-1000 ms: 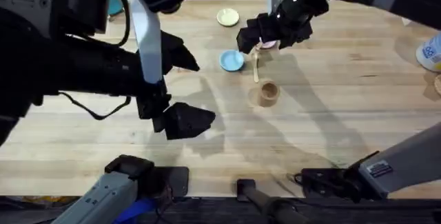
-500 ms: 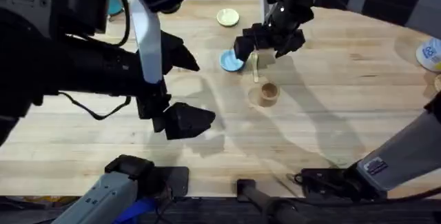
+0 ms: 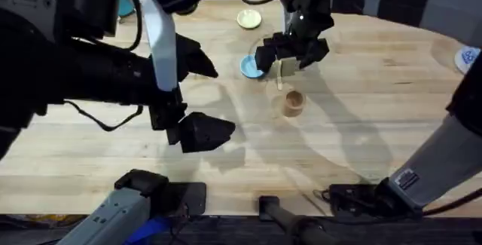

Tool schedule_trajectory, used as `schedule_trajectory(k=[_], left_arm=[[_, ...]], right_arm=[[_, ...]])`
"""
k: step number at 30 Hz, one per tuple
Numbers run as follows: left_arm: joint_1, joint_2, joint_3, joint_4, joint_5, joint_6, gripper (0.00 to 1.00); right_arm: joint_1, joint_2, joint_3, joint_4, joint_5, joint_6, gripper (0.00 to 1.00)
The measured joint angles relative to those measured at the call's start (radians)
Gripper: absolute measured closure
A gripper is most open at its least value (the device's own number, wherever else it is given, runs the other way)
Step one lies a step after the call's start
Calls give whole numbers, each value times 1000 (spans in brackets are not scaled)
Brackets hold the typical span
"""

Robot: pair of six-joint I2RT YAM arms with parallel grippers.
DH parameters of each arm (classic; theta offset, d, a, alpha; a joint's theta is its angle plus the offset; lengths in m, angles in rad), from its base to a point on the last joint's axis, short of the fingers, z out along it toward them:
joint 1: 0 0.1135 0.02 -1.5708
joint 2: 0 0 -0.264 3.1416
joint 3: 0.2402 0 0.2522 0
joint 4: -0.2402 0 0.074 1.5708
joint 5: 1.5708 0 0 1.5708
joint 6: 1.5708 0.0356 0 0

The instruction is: Pick up a utensil and set it on the pink plate, then put the other utensil in the container.

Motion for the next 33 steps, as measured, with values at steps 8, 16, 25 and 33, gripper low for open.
schedule_trajectory(k=[8, 16, 25, 33], left_arm=[[0, 0, 0, 0, 0, 0, 4], [0, 0, 0, -2, 0, 0, 4], [0, 0, 0, -2, 0, 0, 5], [0, 0, 0, -2, 0, 0, 5]], right_arm=[[0, 46, 4, 2, 2, 0, 5], [2, 49, 13, 9, 3, 4, 32], [1, 51, 13, 13, 14, 4, 140], [-1, 52, 13, 23, 22, 3, 486]])
